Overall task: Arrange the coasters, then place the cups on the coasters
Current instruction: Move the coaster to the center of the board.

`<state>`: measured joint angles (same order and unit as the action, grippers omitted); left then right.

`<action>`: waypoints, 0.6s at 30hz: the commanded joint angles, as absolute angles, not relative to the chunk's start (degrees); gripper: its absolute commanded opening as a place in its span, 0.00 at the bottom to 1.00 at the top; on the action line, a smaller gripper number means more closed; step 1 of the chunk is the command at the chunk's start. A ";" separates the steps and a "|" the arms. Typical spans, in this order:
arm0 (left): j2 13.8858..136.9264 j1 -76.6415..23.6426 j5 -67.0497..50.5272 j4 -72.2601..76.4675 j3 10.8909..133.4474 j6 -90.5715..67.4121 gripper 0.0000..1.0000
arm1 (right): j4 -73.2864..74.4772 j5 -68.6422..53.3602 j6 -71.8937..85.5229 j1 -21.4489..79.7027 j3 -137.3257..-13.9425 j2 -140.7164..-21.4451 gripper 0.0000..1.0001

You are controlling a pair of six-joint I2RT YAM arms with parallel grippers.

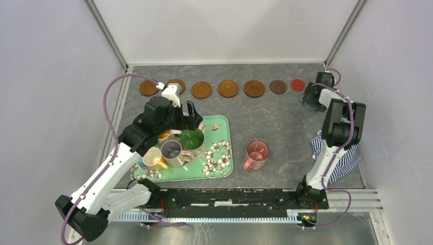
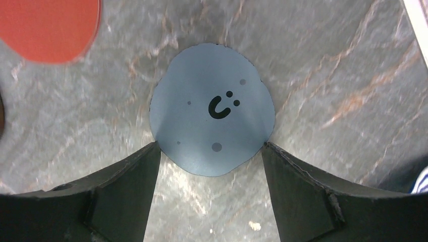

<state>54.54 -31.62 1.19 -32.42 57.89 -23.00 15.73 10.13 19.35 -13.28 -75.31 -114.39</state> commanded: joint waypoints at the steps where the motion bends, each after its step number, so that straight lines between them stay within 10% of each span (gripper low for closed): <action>1: 53.58 -31.73 2.23 -30.32 57.79 -19.75 1.00 | 17.35 10.16 19.81 -14.42 -82.24 -118.86 0.81; 18: 53.95 -31.73 4.14 -30.57 57.74 -18.72 1.00 | 22.30 10.73 18.26 -15.97 -102.70 -132.83 0.81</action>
